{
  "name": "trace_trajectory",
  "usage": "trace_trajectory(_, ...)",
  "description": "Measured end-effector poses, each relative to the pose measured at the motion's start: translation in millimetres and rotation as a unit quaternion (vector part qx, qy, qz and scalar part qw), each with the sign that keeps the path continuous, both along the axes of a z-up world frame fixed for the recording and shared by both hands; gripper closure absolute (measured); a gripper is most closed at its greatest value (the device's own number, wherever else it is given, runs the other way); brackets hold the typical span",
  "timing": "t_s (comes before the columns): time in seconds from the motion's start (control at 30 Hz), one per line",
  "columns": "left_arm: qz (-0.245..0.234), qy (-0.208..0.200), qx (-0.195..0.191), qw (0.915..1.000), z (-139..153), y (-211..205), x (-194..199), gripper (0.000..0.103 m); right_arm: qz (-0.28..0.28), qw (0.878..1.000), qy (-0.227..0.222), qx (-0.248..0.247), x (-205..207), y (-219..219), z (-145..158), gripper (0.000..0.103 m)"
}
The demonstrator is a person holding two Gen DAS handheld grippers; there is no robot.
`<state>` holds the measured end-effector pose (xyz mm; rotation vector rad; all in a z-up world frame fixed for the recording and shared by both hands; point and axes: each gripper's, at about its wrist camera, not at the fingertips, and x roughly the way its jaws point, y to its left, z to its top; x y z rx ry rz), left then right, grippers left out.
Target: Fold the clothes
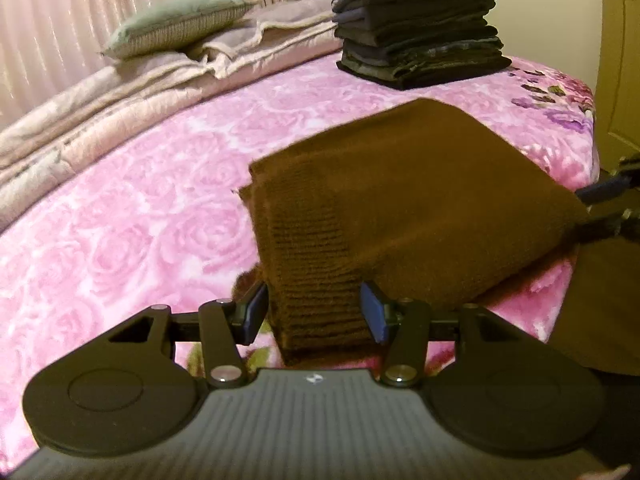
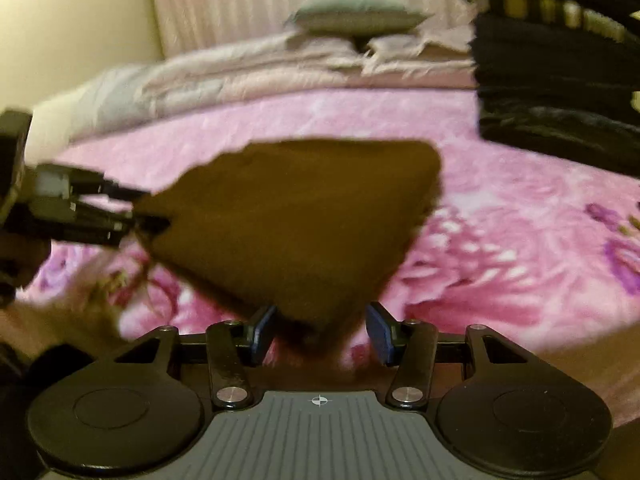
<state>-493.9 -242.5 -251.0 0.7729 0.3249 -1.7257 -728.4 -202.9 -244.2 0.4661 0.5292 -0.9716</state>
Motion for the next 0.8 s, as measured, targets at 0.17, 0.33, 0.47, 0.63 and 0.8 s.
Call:
trace_trajectory(0.17,-0.028,0.009,-0.029,0.9991,19,15,-21,0.06,-0.051,0.998,-0.038,0.0,-29,-9,9,0.051)
trace_trajectory(0.33,-0.075,0.041,-0.03,0.9959,20,12,-58,0.059,-0.065,0.997,-0.043,0.009,-31,-39,12,0.051)
trace_trajectory(0.47,-0.073,0.035,0.009,0.9966,-6,-2,-72,0.059,-0.055,0.998,-0.03,0.007,-22,-66,11,0.051)
trace_trajectory(0.63,-0.068,0.065,0.008,0.9955,-5,2,-58,0.059,-0.041,0.999,-0.014,0.004,-10,-99,10,0.051)
trace_trajectory(0.8,-0.017,0.091,-0.017,0.9955,8,-2,-20,0.06,-0.045,0.999,0.002,-0.011,-1,-143,16,0.051)
